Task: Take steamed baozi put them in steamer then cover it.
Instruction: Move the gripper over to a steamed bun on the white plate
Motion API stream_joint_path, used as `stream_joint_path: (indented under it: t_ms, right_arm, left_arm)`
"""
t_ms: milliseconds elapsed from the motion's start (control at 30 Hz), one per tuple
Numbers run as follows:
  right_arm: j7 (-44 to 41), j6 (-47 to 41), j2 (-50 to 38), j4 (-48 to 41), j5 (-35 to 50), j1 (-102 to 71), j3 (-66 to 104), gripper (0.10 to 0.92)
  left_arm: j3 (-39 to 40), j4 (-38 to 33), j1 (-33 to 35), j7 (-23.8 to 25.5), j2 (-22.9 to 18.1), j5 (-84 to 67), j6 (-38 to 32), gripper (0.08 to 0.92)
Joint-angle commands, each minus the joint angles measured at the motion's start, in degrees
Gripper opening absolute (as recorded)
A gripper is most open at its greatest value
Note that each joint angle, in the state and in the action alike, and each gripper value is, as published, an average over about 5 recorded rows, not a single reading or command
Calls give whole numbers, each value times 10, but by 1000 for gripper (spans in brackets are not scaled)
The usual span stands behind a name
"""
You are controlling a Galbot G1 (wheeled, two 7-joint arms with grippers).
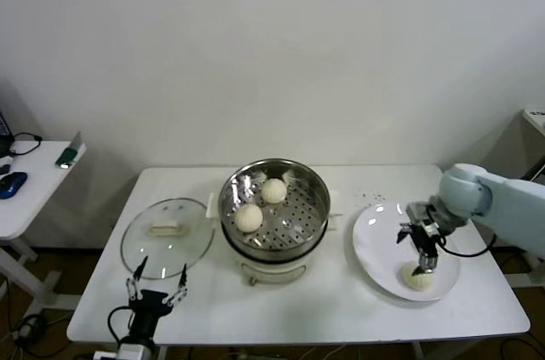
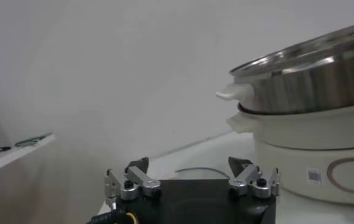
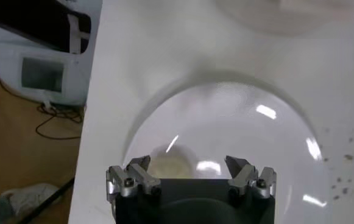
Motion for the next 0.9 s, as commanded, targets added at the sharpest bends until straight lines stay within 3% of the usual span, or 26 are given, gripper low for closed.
stream_joint_path:
  t_ms: [33,433,700,900]
  right_arm:
    - [-1,4,-26,-24,-61,-110,77,823]
    - [0,9,28,-74,-77,-106,76,818]
    - [-3,10,55,-83,-67,-89,54,684]
    - [-4,13,61,-81,-54,-64,33,672]
  left_arm:
    - [-1,2,4,0,-1,4,0,823]
    - [-7,13,7,-1,-4,4,-4,823]
    - [-10,18,4,-2,-6,3,-6,823]
    - [-9,18,3,-2,-7,3,-5,823]
